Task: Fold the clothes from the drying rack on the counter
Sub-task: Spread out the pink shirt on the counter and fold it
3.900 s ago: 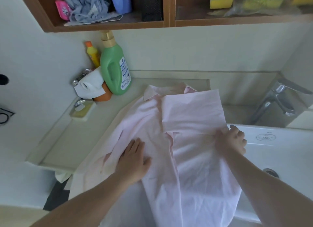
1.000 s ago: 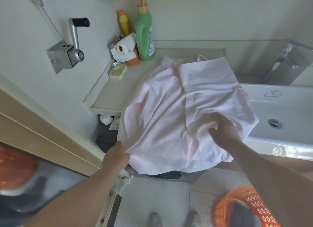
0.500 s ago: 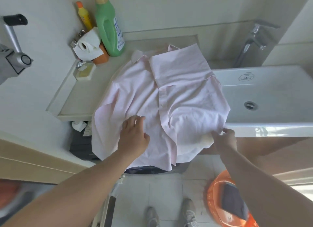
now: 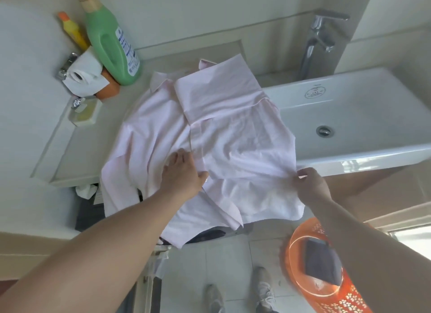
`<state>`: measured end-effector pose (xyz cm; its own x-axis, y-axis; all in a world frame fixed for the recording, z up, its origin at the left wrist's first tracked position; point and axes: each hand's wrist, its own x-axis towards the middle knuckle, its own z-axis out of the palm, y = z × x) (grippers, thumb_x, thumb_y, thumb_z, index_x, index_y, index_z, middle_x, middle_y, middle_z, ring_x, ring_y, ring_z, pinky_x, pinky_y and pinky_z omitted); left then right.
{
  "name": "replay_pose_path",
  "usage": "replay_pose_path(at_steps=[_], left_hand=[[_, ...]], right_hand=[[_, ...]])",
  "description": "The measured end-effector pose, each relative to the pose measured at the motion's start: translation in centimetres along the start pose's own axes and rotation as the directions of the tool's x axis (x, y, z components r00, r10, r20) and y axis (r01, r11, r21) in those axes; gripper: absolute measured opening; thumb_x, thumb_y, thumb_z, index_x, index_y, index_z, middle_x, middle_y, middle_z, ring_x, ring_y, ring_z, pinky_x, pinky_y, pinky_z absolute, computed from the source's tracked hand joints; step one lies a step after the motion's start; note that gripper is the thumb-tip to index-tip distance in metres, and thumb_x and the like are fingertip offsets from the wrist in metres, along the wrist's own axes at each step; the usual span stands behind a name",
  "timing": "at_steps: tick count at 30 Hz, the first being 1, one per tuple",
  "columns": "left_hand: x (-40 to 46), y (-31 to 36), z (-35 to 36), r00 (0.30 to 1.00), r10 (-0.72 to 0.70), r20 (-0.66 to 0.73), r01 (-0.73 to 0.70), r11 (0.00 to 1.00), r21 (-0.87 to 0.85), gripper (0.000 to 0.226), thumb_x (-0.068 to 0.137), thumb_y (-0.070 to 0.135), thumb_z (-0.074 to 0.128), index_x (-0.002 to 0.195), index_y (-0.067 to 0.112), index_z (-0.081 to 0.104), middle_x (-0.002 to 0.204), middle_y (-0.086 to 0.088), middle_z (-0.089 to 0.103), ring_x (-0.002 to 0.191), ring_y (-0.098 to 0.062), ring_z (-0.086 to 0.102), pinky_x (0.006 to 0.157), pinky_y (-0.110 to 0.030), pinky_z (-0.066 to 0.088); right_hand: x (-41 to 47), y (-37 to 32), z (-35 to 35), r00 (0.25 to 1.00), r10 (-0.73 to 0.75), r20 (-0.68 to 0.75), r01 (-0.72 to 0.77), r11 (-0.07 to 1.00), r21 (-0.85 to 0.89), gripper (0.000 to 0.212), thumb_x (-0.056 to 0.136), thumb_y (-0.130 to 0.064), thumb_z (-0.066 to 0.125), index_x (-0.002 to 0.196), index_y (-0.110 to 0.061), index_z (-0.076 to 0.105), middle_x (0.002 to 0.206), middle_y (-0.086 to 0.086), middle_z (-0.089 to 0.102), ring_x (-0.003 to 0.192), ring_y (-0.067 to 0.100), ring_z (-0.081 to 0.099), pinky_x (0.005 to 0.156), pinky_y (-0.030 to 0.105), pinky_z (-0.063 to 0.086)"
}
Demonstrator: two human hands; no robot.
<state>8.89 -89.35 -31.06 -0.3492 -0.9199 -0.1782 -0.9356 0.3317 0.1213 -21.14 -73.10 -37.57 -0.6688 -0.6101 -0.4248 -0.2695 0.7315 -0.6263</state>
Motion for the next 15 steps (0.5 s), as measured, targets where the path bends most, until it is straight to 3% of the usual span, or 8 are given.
replay_pose_path(at_steps=[2, 4, 5, 7, 9, 13, 15], left_hand=[[0.0, 0.4, 0.0, 0.998, -0.046, -0.04, 0.045, 0.998, -0.043, 0.08, 0.09, 0.054, 0.062, 0.143, 0.0, 0.036, 0.149, -0.014, 0.041, 0.143, -0.032, 0.033, 0.109, -0.051, 0.039], [0.5, 0.9, -0.1, 0.997, -0.057, -0.042, 0.055, 0.997, -0.049, 0.067, 0.088, 0.052, 0.062, 0.131, 0.002, 0.051, 0.142, -0.013, 0.045, 0.139, -0.031, 0.036, 0.107, -0.051, 0.041], [0.8, 1.0, -0.2, 0.998, -0.047, -0.036, 0.045, 0.998, -0.042, 0.053, 0.087, 0.052, 0.06, 0.116, 0.007, 0.062, 0.136, -0.011, 0.047, 0.136, -0.03, 0.038, 0.105, -0.051, 0.042], [1.0, 0.8, -0.2, 0.999, -0.031, 0.009, 0.031, 0.999, -0.02, 0.036, 0.086, 0.051, 0.06, 0.088, 0.016, 0.071, 0.128, -0.006, 0.044, 0.134, -0.027, 0.036, 0.104, -0.048, 0.042], [0.8, 0.2, 0.1, 0.999, 0.0, 0.05, -0.001, 1.0, 0.025, 0.037, 0.089, 0.051, 0.061, 0.089, 0.019, 0.078, 0.136, -0.005, 0.036, 0.141, -0.026, 0.029, 0.11, -0.045, 0.038], [0.4, -0.4, 0.7, 0.999, -0.005, 0.042, 0.004, 0.999, 0.035, 0.041, 0.092, 0.054, 0.063, 0.096, 0.016, 0.078, 0.159, 0.0, 0.013, 0.151, -0.023, 0.013, 0.12, -0.041, 0.029], [0.2, -0.1, 0.6, 0.999, -0.034, 0.042, 0.034, 0.999, 0.004, 0.041, 0.092, 0.053, 0.064, 0.098, 0.014, 0.077, 0.16, 0.001, 0.011, 0.152, -0.022, 0.011, 0.117, -0.038, 0.032]], right_hand=[[-0.1, 0.5, 0.3, 0.992, -0.016, 0.125, 0.028, 0.995, -0.094, 0.014, 0.098, -0.023, 0.051, 0.098, -0.016, 0.063, 0.083, 0.002, 0.063, 0.082, 0.03, 0.062, 0.067, 0.034, 0.049], [0.2, 1.2, 0.5, 0.999, -0.031, 0.018, 0.033, 0.995, -0.09, 0.015, 0.098, -0.024, 0.048, 0.095, -0.017, 0.062, 0.086, 0.003, 0.064, 0.083, 0.031, 0.062, 0.062, 0.033, 0.044], [0.4, 1.6, 0.5, 0.999, -0.028, -0.018, 0.027, 0.998, -0.058, 0.014, 0.097, -0.024, 0.048, 0.094, -0.018, 0.061, 0.084, 0.002, 0.062, 0.082, 0.031, 0.06, 0.059, 0.031, 0.041], [0.5, 1.8, 0.9, 0.998, -0.034, 0.049, 0.036, 0.998, -0.044, 0.016, 0.096, -0.022, 0.05, 0.088, -0.015, 0.061, 0.077, 0.001, 0.06, 0.076, 0.029, 0.057, 0.055, 0.029, 0.037], [0.6, 2.4, 1.2, 0.992, -0.034, 0.123, 0.042, 0.997, -0.066, 0.016, 0.095, -0.024, 0.053, 0.088, -0.013, 0.063, 0.08, 0.003, 0.064, 0.077, 0.029, 0.059, 0.056, 0.03, 0.039], [0.8, 3.5, 0.9, 0.999, -0.033, -0.012, 0.032, 0.994, -0.105, 0.02, 0.095, -0.034, 0.054, 0.105, -0.019, 0.061, 0.101, 0.002, 0.064, 0.098, 0.032, 0.06, 0.076, 0.037, 0.049], [0.9, 3.7, 0.8, 0.998, -0.045, 0.054, 0.05, 0.995, -0.088, 0.02, 0.095, -0.034, 0.056, 0.105, -0.017, 0.062, 0.1, 0.001, 0.065, 0.093, 0.028, 0.061, 0.071, 0.035, 0.047]])
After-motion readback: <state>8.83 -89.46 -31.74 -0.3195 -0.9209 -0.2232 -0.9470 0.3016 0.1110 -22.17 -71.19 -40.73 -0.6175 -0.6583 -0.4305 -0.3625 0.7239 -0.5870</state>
